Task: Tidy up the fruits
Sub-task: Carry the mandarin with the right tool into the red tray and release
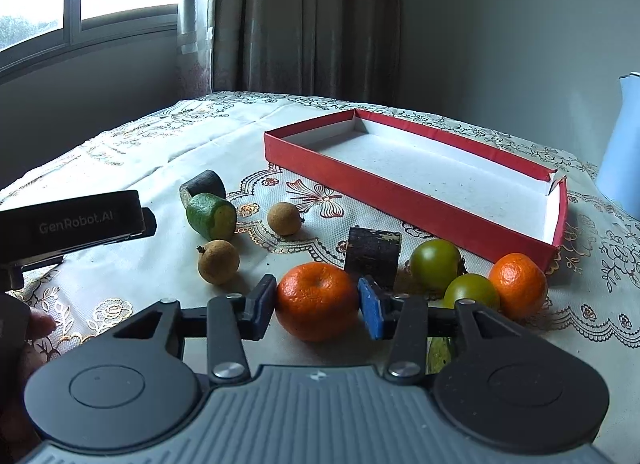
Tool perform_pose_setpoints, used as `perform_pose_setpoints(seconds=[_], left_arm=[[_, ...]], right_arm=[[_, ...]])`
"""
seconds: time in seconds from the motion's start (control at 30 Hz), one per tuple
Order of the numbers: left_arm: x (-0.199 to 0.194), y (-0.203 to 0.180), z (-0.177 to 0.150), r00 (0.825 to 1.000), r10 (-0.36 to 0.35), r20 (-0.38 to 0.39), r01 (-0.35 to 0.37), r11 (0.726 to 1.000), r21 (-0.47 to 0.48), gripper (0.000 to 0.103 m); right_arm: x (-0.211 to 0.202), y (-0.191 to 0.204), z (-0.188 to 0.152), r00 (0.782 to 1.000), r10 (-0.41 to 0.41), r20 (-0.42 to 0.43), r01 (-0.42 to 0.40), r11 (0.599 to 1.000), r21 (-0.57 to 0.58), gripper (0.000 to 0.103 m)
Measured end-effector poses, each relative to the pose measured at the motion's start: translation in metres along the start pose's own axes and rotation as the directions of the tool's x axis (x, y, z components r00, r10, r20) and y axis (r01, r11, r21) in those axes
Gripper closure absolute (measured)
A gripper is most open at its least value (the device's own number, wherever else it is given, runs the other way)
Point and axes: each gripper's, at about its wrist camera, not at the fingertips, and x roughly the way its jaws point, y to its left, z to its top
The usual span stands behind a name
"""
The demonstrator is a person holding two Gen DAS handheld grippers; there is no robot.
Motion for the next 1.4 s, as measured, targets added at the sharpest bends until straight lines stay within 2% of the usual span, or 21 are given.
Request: perform_pose_setpoints(seconds=[0.13,0.23,0.3,0.47,0.53,0.6,0.67,0.7,0.73,0.77,0.8,0.87,1.0,1.1,1.2,1.4], left_arm=[[0.0,0.0,0.0,1.0,0.001,0.0,-0.001,1.0,0.002,0.0],[0.0,0.0,0.0,1.0,0.001,-0.002,-0.001,1.0,0.002,0.0],[0.0,0.0,0.0,1.0,0.0,-0.002,0.0,1.0,0.0,0.0],[0.001,0.001,0.0,1.0,0.001,-0.005,-0.001,1.0,0.001,0.0],[0.001,0.001,0.0,1.0,0.001,-0.005,-0.001,1.0,0.001,0.0],[0.001,0.0,0.0,1.0,0.001,-0.005,-0.001,1.0,0.0,0.0],[0.001,0.0,0.0,1.0,0.002,-0.006,-0.002,1.0,0.001,0.0],[0.002,0.0,0.0,1.0,0.002,-0.006,-0.002,1.0,0.002,0.0],[0.002,0.0,0.001,1.0,0.002,-0.007,-0.002,1.0,0.002,0.0],[0.002,0.0,0.0,1.0,0.001,-0.007,-0.001,1.0,0.001,0.0],[0.001,0.001,0.0,1.0,0.0,-0.006,0.0,1.0,0.0,0.0],[0.001,0.001,0.0,1.0,-0.002,-0.005,0.002,1.0,-0.002,0.0],[0.001,0.003,0.0,1.0,-0.008,-0.001,0.008,1.0,-0.01,0.0],[0.001,0.003,0.001,1.0,-0.012,0.001,0.012,1.0,-0.015,0.0],[0.001,0.003,0.0,1.0,-0.011,0.001,0.012,1.0,-0.014,0.0],[0.0,0.004,0.001,1.0,-0.015,0.002,0.015,1.0,-0.017,0.0]], right_arm=[[-0.011,-0.003,0.009,0.999,0.015,0.036,-0.015,1.0,0.002,0.059],[-0.024,-0.022,0.038,0.993,-0.002,0.12,-0.001,1.0,0.028,0.059],[-0.016,-0.043,0.061,0.99,-0.044,0.138,0.037,0.998,0.059,0.059],[0.05,-0.103,0.091,0.989,-0.146,0.029,0.14,0.979,0.148,0.059],[0.072,-0.117,0.092,0.988,-0.152,-0.034,0.156,0.972,0.175,0.059],[0.089,-0.12,0.093,0.982,-0.166,-0.087,0.178,0.972,0.154,0.058],[0.095,-0.119,0.099,0.983,-0.162,-0.086,0.175,0.971,0.166,0.057],[0.094,-0.117,0.104,0.986,-0.15,-0.072,0.16,0.972,0.169,0.053],[0.095,-0.112,0.11,0.989,-0.132,-0.061,0.14,0.977,0.162,0.049],[0.099,-0.106,0.117,0.99,-0.124,-0.068,0.133,0.981,0.14,0.039],[0.104,-0.098,0.123,0.986,-0.144,-0.084,0.152,0.984,0.098,0.036],[0.118,-0.081,0.132,0.974,-0.194,-0.117,0.194,0.981,-0.011,0.036],[0.144,-0.064,0.136,0.959,-0.211,-0.187,0.187,0.973,-0.138,0.036],[0.159,-0.056,0.133,0.939,-0.174,-0.298,0.118,0.974,-0.196,0.036],[0.154,-0.052,0.134,0.935,-0.09,-0.343,0.028,0.983,-0.182,0.036],[0.134,-0.043,0.121,0.902,0.075,-0.425,-0.159,0.973,-0.168,0.036]])
